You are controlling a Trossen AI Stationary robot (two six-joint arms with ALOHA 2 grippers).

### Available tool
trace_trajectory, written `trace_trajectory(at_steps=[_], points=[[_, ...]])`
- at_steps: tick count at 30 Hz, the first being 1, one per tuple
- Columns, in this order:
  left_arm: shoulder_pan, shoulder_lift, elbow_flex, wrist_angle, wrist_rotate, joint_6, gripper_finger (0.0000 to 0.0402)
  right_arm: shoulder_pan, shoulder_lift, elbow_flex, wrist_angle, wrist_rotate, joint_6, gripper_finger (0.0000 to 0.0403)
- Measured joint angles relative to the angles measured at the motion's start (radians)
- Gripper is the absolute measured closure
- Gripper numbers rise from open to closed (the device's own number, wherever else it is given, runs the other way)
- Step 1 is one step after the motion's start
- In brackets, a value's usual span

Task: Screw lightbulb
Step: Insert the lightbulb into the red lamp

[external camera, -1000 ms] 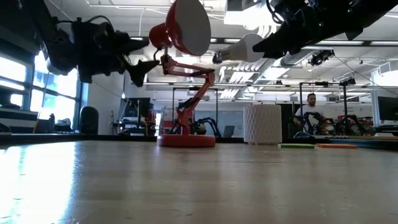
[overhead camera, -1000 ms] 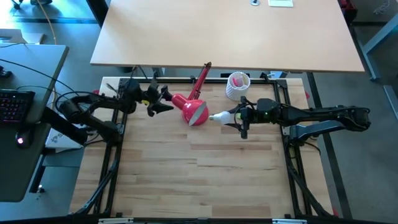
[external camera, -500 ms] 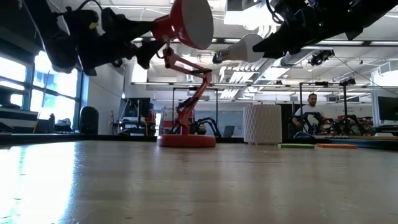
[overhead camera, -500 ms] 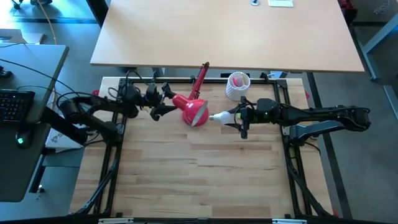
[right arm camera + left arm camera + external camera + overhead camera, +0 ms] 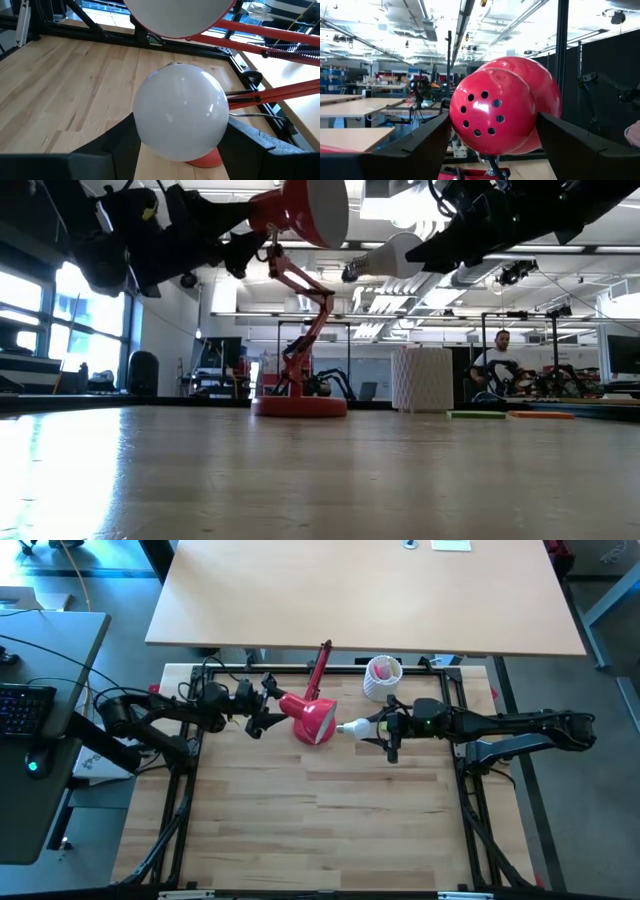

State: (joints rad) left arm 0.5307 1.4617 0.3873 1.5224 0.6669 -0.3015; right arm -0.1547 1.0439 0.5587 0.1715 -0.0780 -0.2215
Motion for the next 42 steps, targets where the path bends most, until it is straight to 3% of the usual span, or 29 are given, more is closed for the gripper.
trace_trajectory(at_steps=[13,21,27,33,42], points=[[-0.001,0.026,0.001,0.046,0.004,-0.032,0.0114,0.128,-0.131,0.0,-0.079,0.157,-0.047,0.0178],[0.0,0.025,0.009,0.046,-0.005,-0.122,0.0114,0.156,-0.135,0.0,-0.108,0.161,-0.072,0.0178],[0.0,0.025,0.039,0.046,0.006,-0.134,0.0085,0.155,-0.135,0.0,-0.091,0.163,-0.067,0.0178],[0.039,0.025,0.059,0.046,0.134,-0.142,0.0061,0.155,-0.134,0.0,-0.084,0.176,-0.037,0.0178],[0.05,0.025,0.094,0.002,0.144,-0.143,0.006,0.155,-0.134,0.0,-0.08,0.18,-0.019,0.0178]])
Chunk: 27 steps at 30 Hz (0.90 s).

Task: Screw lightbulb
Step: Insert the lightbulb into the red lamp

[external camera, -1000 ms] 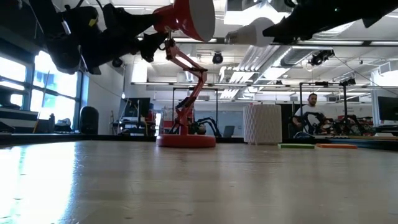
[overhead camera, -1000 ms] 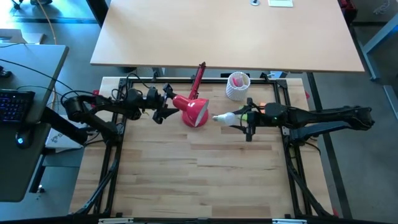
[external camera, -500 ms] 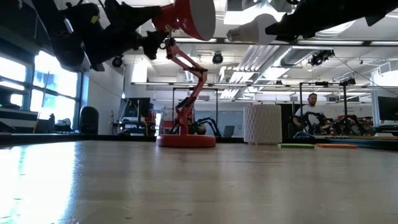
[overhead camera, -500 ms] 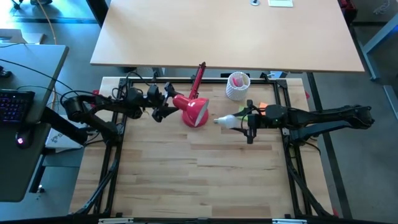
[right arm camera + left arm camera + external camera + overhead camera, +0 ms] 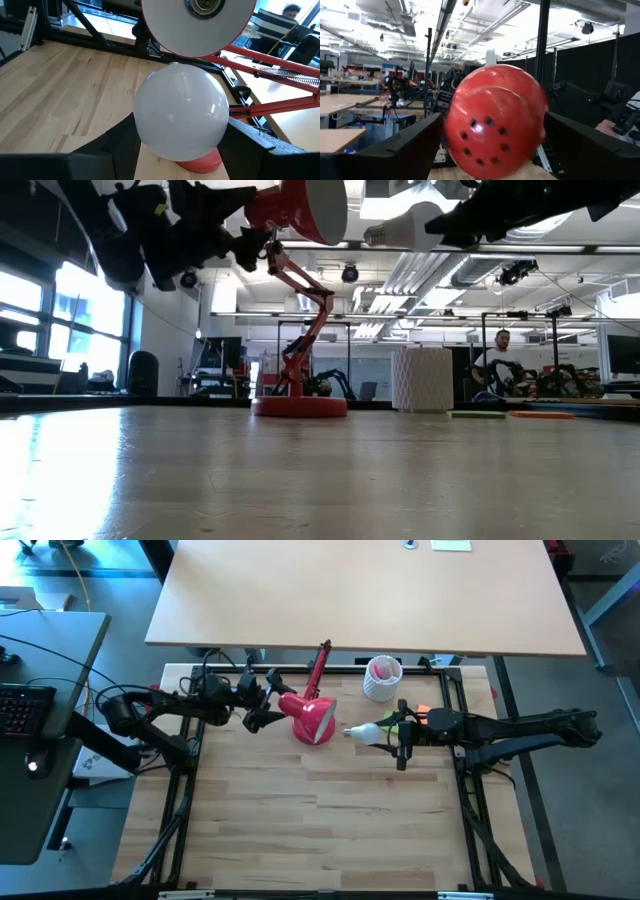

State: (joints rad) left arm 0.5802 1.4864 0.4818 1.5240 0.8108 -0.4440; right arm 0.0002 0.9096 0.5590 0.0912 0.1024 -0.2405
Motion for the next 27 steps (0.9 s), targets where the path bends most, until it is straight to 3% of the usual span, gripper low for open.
trace_trajectory(at_steps=[8,18,22,27], points=[[-0.029,-0.001,0.12,-0.251,0.01,0.113,0.0061,0.0,0.0,0.0,0.003,0.0,-0.003,0.0178],[-0.034,0.0,0.123,-0.246,0.088,0.124,0.012,0.021,-0.002,0.003,0.006,0.002,-0.036,0.0178],[-0.029,0.0,0.123,-0.243,0.098,0.139,0.0151,0.052,0.001,0.003,0.097,0.001,-0.083,0.0178],[-0.014,0.0,0.123,-0.24,0.108,0.141,0.0151,0.066,0.011,0.005,0.217,-0.001,-0.138,0.0178]])
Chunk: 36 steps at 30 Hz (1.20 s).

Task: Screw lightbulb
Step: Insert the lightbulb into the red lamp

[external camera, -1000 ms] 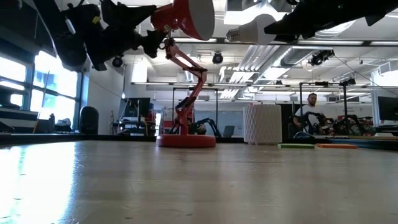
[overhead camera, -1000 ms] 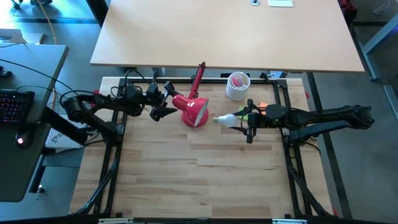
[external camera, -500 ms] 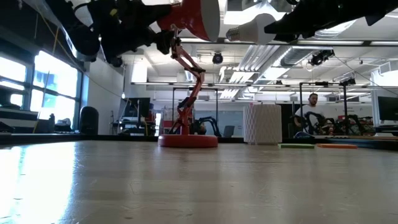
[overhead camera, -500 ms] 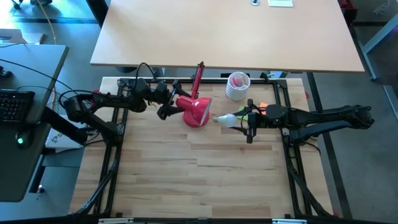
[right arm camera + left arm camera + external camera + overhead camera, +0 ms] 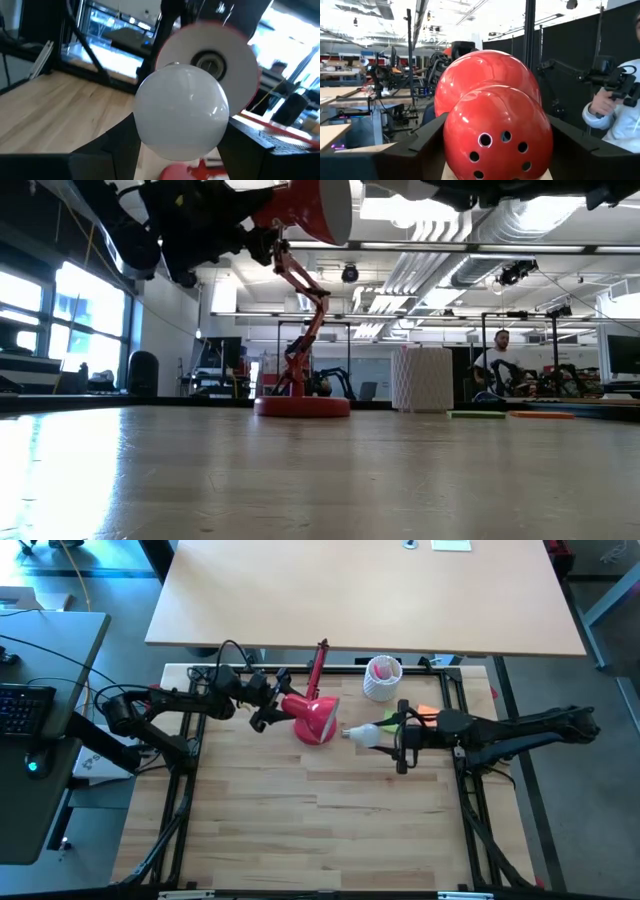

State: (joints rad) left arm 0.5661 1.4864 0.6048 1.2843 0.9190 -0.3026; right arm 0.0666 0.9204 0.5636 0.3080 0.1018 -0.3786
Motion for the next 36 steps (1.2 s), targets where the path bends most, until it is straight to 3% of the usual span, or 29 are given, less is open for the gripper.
trace_trajectory(at_steps=[8,12,15,26,36], points=[[0.047,0.0,0.043,-0.009,0.154,-0.087,0.0151,0.0,0.149,0.001,0.187,0.006,-0.073,0.0178],[0.073,-0.001,0.068,-0.071,0.209,-0.104,0.0152,0.0,0.244,0.0,0.34,0.126,-0.155,0.0178],[0.093,0.0,0.07,-0.107,0.227,-0.111,0.0152,-0.001,0.289,0.003,0.393,0.144,-0.199,0.0178],[0.088,0.023,0.068,-0.118,0.198,-0.145,0.0152,-0.028,0.429,0.191,0.272,0.202,-0.278,0.0178],[0.068,0.024,0.067,-0.12,0.175,-0.141,0.0152,-0.069,0.488,0.244,0.258,0.156,-0.332,0.0178]])
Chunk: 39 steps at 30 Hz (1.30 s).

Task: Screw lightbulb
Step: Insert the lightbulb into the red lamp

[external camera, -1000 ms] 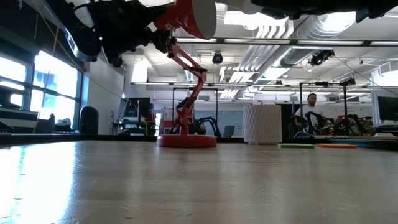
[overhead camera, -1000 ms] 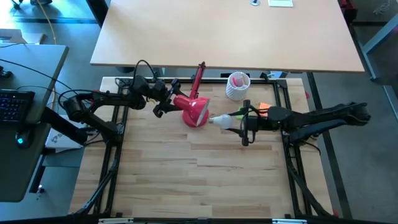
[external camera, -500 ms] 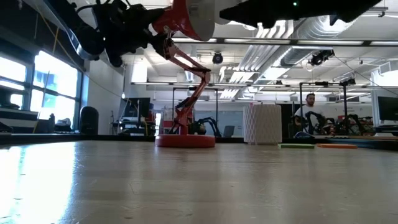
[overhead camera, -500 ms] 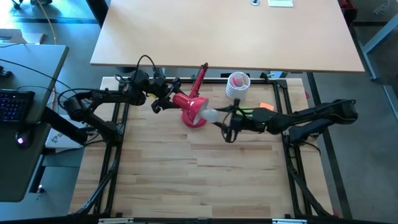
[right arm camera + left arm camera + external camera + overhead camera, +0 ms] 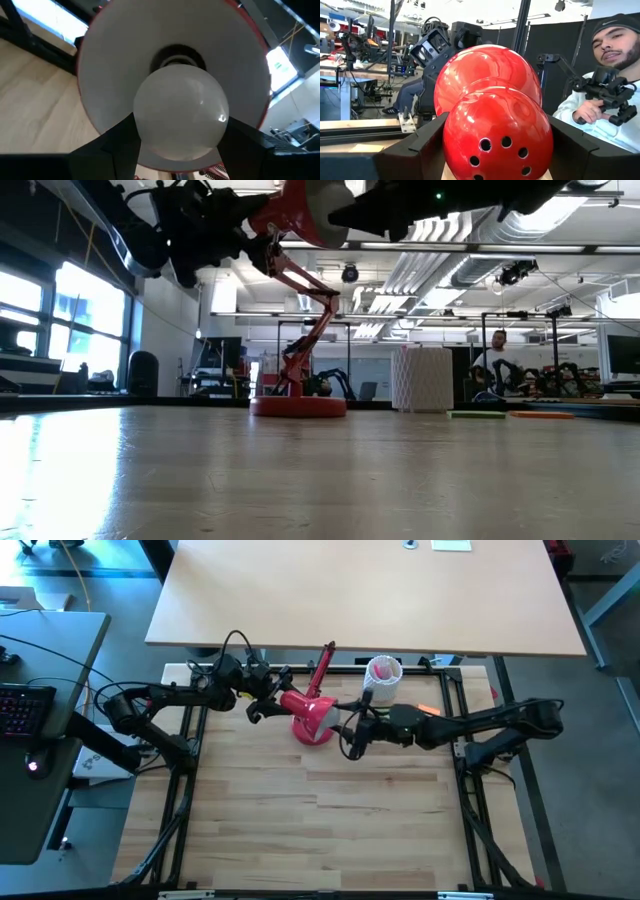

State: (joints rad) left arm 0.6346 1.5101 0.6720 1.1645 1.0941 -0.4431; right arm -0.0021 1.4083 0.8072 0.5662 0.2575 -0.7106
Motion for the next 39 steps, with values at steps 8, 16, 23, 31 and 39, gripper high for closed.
trace_trajectory(at_steps=[8,16,23,31,39], points=[[-0.018,0.0,-0.002,-0.014,-0.021,-0.006,0.0152,0.002,0.037,0.043,-0.009,0.054,-0.17,0.0178],[-0.045,0.0,-0.003,-0.036,-0.112,0.02,0.0152,0.004,0.034,0.113,-0.178,0.129,-0.214,0.0178],[-0.053,0.001,-0.003,-0.049,-0.157,0.06,0.0152,0.003,0.035,0.159,-0.307,0.187,-0.194,0.0178],[-0.081,0.002,-0.005,-0.07,-0.161,0.132,0.0152,-0.01,0.035,0.199,-0.434,0.125,0.003,0.0178],[-0.09,0.001,-0.005,-0.077,-0.124,0.219,0.0152,-0.053,0.035,0.238,-0.532,-0.062,0.367,0.0178]])
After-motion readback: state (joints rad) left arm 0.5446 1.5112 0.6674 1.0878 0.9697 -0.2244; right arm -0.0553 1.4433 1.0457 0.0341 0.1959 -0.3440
